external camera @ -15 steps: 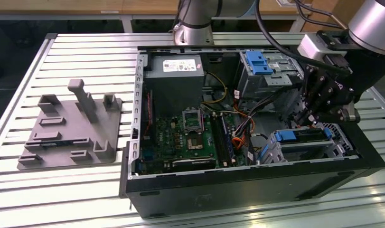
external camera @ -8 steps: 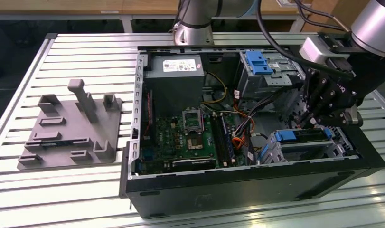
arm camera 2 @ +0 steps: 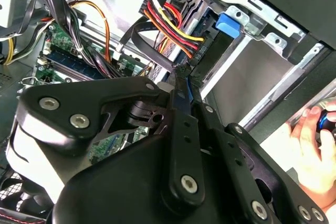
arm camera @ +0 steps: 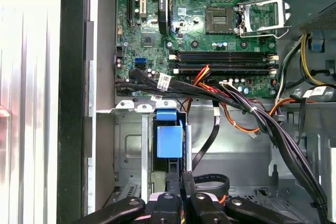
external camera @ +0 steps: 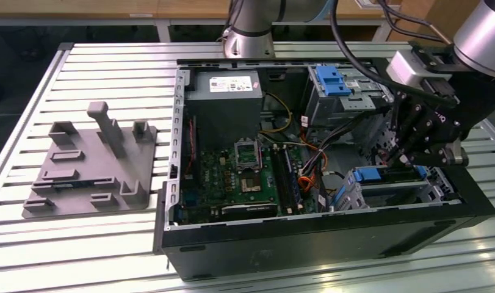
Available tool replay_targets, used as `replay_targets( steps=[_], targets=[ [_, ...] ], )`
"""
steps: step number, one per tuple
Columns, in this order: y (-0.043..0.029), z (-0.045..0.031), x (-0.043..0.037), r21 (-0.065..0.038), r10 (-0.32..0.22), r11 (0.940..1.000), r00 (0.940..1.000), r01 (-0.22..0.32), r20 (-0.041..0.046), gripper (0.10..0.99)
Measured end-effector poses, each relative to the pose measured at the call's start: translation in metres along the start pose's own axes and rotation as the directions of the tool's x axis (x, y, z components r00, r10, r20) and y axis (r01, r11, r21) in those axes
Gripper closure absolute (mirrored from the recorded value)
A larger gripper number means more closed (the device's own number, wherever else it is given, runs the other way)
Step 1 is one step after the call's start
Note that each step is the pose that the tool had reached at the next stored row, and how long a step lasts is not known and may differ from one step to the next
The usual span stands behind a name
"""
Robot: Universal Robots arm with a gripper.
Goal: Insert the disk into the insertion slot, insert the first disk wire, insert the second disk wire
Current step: 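Insert the second disk wire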
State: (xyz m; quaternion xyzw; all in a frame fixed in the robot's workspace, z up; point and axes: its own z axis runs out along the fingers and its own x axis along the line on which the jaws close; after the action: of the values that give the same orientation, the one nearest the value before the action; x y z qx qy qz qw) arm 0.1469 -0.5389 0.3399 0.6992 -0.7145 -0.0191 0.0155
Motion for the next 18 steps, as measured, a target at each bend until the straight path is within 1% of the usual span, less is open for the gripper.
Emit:
replay_targets(
  steps=[4,5,14,16,18],
  targets=[
    [0.0,0.0009,0.0001,0.001,0.0,1.0,1.0,0.0,0.0008,0.941],
    [-0.0001,0.0024,0.0012,0.001,0.0,1.0,1.0,0.0,0.0008,0.941],
    [-0.0002,0.0033,0.0014,0.001,0.0,1.0,1.0,0.0,0.001,0.941],
    [-0.0001,0.0034,0.0014,0.004,0.0,1.0,1.0,0.0,0.0032,0.941],
    [0.0009,0.0036,0.0014,0.011,0.0,0.9999,1.0,0.0,0.0062,0.941]
  ],
)
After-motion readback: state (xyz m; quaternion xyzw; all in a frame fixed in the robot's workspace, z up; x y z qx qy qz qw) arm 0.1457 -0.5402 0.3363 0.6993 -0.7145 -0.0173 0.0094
